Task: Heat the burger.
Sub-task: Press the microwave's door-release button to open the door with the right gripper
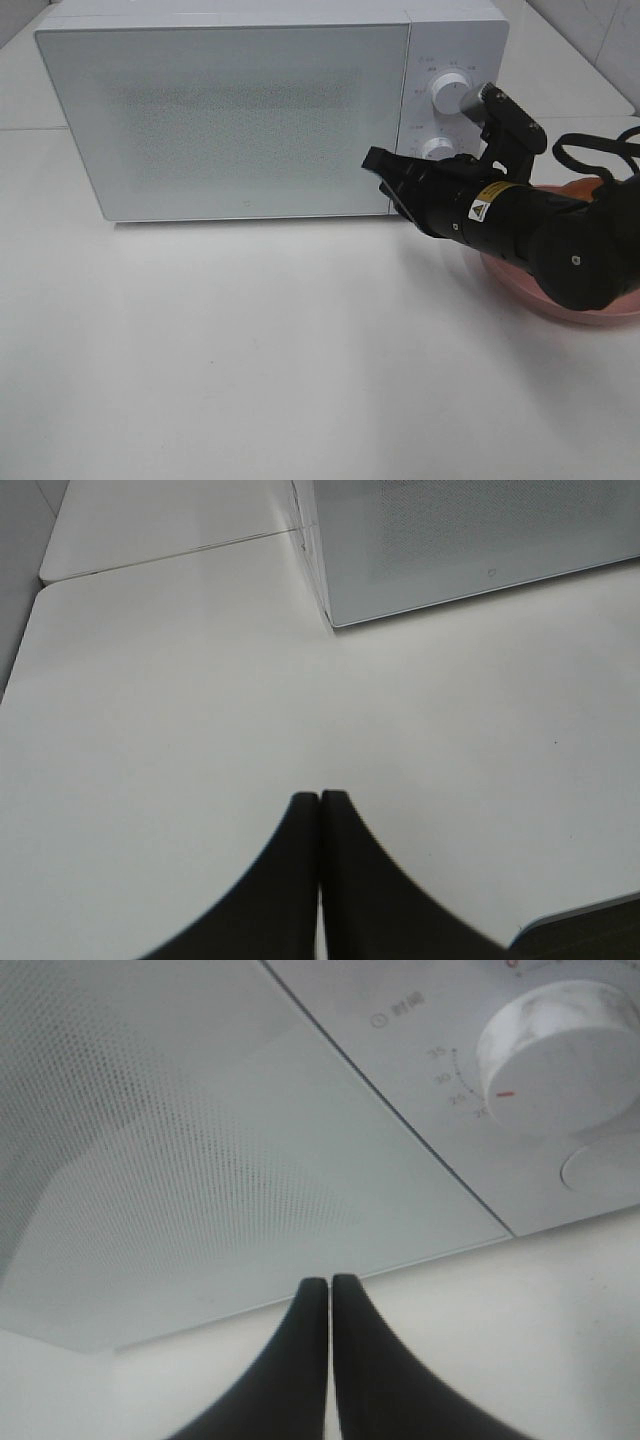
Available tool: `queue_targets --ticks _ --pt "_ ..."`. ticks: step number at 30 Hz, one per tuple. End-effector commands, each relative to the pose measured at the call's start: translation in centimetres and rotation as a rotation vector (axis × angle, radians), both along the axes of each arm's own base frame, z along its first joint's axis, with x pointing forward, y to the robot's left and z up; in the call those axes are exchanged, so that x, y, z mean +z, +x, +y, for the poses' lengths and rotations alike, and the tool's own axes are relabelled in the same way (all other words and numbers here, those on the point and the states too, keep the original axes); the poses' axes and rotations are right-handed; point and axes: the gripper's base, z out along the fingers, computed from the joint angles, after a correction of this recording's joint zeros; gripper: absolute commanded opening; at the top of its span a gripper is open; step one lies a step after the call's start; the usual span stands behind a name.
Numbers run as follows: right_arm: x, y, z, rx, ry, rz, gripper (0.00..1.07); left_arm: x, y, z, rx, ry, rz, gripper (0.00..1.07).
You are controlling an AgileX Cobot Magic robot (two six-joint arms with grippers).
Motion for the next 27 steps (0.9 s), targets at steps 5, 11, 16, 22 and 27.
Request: queue_targets --ticks 5,11,16,22,27 --pt "-0.1 0.7 0.2 -0.154 0.298 0.063 0.02 0.0 -0.2 0.0 0.000 -0.006 -0.031 0.00" --pt "-0.8 1.1 -0.7 -0.330 0.424 0.132 0.02 0.0 -0.2 0.0 0.000 -0.006 -0.031 0.00" --pt "-0.9 1.2 -1.0 -0.380 0.441 0.140 0.02 0.0 -0.2 0.0 0.000 -0.006 -0.031 0.00" --pt "-1.8 1.5 -1.4 -0.467 0.457 0.165 0.02 0.0 -0.2 0.0 0.000 -0.006 -0.031 0.00" --pt "-2.6 2.6 -0.9 -0.485 0.494 0.152 0.02 0.0 -0.2 0.0 0.000 -0.006 -0.031 0.00"
